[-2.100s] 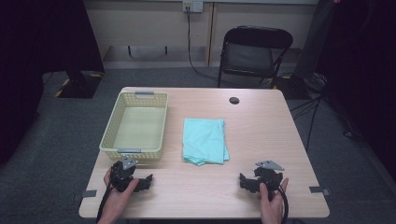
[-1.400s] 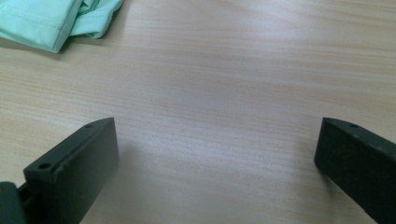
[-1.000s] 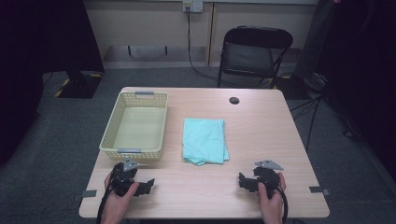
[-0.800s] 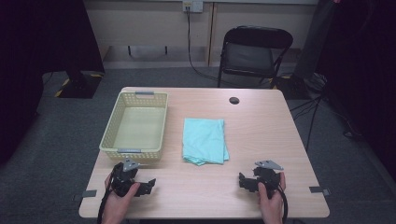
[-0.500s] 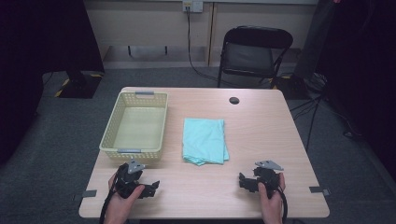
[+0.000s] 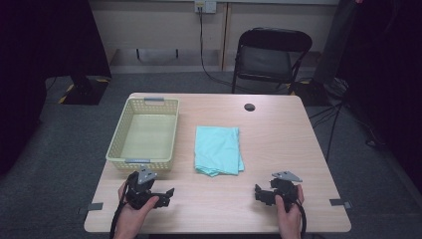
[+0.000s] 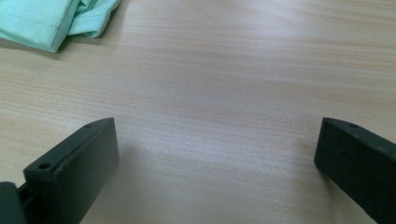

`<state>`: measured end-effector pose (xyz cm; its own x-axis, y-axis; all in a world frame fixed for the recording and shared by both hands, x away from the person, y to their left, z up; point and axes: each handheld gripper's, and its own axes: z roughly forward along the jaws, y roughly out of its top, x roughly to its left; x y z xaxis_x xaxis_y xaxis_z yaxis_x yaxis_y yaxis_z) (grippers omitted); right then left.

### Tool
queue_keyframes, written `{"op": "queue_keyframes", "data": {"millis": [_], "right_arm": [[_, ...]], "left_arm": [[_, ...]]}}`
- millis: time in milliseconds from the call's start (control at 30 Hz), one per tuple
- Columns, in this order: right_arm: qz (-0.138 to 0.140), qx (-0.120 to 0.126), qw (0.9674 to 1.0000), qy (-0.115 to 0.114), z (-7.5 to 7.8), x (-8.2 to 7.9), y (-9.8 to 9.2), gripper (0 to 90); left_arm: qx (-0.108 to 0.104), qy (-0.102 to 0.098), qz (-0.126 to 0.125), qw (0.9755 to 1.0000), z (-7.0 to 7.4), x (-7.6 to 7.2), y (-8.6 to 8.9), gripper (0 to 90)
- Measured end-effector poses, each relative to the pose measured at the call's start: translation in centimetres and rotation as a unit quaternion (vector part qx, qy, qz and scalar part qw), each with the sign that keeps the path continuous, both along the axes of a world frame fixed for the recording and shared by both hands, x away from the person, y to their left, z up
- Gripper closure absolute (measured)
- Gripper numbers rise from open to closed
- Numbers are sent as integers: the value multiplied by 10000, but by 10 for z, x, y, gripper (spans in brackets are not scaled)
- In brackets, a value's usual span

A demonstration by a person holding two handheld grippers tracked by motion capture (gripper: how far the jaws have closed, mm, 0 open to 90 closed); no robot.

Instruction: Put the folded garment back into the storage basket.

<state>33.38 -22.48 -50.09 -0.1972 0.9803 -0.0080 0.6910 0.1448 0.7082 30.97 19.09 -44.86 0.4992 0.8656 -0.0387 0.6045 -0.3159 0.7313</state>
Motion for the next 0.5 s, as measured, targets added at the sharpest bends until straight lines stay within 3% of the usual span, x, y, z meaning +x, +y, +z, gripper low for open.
{"op": "queue_keyframes", "data": {"millis": [267, 500], "right_arm": [[3, 0, 10000, -1, 0, 0, 0, 0], [30, 0, 10000, 3, 0, 0, -1, 0]], "left_arm": [[225, -194, -117, 9995, 9, 2, -16, 72], [212, -169, -229, 9994, 13, 10, -29, 72]]}}
